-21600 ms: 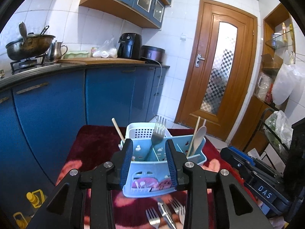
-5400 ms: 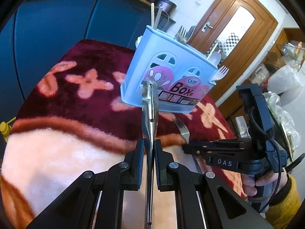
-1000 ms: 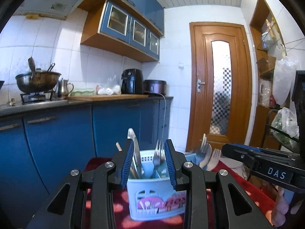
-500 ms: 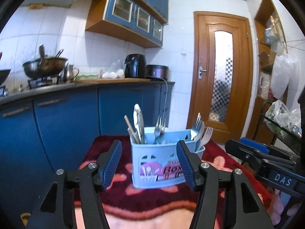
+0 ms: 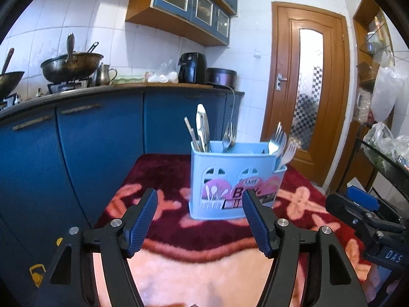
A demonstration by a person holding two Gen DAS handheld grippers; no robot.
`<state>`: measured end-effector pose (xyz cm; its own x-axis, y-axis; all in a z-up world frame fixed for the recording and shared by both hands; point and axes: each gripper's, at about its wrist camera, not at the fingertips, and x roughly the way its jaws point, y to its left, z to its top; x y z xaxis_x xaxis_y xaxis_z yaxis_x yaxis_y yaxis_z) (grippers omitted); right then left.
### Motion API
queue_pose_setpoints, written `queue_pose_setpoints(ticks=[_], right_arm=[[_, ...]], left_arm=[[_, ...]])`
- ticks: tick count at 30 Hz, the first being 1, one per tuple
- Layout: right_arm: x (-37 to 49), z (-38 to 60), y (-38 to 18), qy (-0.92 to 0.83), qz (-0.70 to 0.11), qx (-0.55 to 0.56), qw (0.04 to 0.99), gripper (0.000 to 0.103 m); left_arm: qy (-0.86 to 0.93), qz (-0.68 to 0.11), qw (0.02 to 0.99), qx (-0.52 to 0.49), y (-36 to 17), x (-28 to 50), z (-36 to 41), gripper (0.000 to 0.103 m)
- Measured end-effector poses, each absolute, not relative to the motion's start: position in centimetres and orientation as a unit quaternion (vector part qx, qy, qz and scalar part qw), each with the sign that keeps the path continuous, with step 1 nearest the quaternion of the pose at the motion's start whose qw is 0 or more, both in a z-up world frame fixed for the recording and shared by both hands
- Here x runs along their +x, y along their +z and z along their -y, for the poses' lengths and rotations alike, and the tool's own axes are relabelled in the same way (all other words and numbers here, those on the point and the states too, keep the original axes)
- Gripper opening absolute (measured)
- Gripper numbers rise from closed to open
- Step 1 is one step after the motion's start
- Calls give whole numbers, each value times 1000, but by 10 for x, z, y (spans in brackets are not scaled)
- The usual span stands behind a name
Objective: Organize utensils
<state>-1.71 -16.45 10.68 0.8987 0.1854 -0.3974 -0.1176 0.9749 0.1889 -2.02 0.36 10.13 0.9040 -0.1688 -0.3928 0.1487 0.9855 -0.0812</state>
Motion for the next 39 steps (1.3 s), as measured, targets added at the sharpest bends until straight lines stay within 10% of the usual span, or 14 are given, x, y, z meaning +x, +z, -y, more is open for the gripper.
queue_pose_setpoints(ticks=[39], right_arm=[[-9,178,35,14,-252,71,965,91]], left_arm=[[-62,-249,967,3,26,1,14,70]])
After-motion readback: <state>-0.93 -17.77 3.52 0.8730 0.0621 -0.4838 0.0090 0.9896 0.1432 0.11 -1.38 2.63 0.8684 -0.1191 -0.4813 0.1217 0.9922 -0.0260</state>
